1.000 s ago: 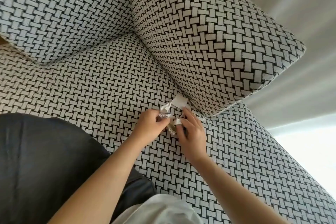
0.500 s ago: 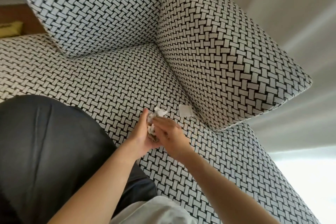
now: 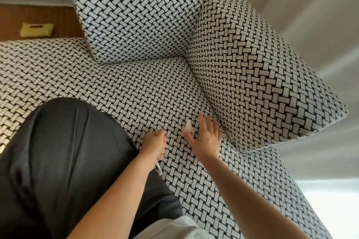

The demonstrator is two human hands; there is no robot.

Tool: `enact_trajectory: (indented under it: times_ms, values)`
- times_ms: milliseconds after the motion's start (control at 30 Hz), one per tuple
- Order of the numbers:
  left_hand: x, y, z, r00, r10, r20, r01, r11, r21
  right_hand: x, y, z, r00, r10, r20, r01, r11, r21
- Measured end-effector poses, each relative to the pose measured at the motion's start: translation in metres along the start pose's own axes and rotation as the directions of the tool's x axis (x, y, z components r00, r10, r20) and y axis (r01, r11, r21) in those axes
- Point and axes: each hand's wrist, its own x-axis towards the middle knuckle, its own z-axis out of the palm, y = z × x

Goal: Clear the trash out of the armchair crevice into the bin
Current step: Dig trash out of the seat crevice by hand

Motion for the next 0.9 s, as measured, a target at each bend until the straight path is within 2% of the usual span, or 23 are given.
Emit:
enact_trajectory:
  times_ms: [67, 167, 267, 400, 467, 533, 600, 633, 667, 733, 767, 833, 900]
  values:
    - [-0.001, 0.001, -0.002, 0.999, -0.018, 0.033, 0.021, 0.996, -0.087, -0.003, -0.011, 0.008, 0.987, -0.124, -0.104, 0.125, 0.992, 0.010]
    - [-0.004, 0.000, -0.005, 0.994, -0.045, 0.099, 0.063, 0.981, -0.184, -0.004, -0.020, 0.021, 0.916, -0.287, -0.279, 0.323, 0.942, 0.090]
    - [-0.003, -0.002, -0.007, 0.993, -0.033, 0.115, 0.057, 0.975, -0.216, -0.003, -0.018, 0.020, 0.884, -0.393, -0.254, 0.440, 0.882, 0.167]
    - [-0.003, -0.002, -0.010, 0.998, 0.031, 0.057, -0.017, 0.975, -0.224, 0.006, -0.011, 0.015, 0.807, -0.516, -0.287, 0.557, 0.827, 0.081]
    - [-0.005, -0.002, -0.010, 0.999, 0.047, 0.027, -0.040, 0.970, -0.240, 0.007, -0.013, 0.011, 0.809, -0.530, -0.253, 0.565, 0.820, 0.089]
    - [-0.007, -0.001, -0.009, 0.998, 0.054, 0.032, -0.045, 0.972, -0.233, 0.005, -0.021, 0.006, 0.864, -0.460, -0.207, 0.496, 0.849, 0.183]
    - [-0.008, 0.000, -0.008, 0.998, 0.053, 0.035, -0.044, 0.977, -0.208, -0.004, -0.035, -0.004, 0.955, -0.231, -0.188, 0.290, 0.867, 0.405]
    - [-0.008, 0.001, -0.007, 0.998, 0.051, 0.039, -0.043, 0.980, -0.192, -0.009, -0.042, -0.009, 0.981, -0.130, -0.145, 0.187, 0.831, 0.523]
    - [-0.007, 0.001, -0.008, 0.998, 0.051, 0.049, -0.041, 0.984, -0.176, -0.015, -0.051, -0.014, 0.990, -0.097, -0.104, 0.141, 0.777, 0.614]
    - [-0.006, 0.003, -0.009, 0.993, 0.050, 0.107, -0.031, 0.984, -0.178, -0.028, -0.069, -0.019, 0.987, -0.150, -0.055, 0.146, 0.707, 0.692]
    - [-0.007, 0.003, -0.010, 0.989, 0.042, 0.143, -0.011, 0.978, -0.210, -0.034, -0.075, -0.018, 0.976, -0.207, -0.064, 0.194, 0.707, 0.680]
    - [-0.010, 0.005, -0.008, 0.983, -0.006, 0.183, 0.060, 0.955, -0.290, -0.040, -0.076, -0.010, 0.939, -0.329, -0.098, 0.320, 0.736, 0.597]
    - [-0.011, 0.005, -0.008, 0.981, -0.040, 0.190, 0.099, 0.946, -0.310, -0.037, -0.067, -0.002, 0.914, -0.391, -0.108, 0.389, 0.772, 0.503]
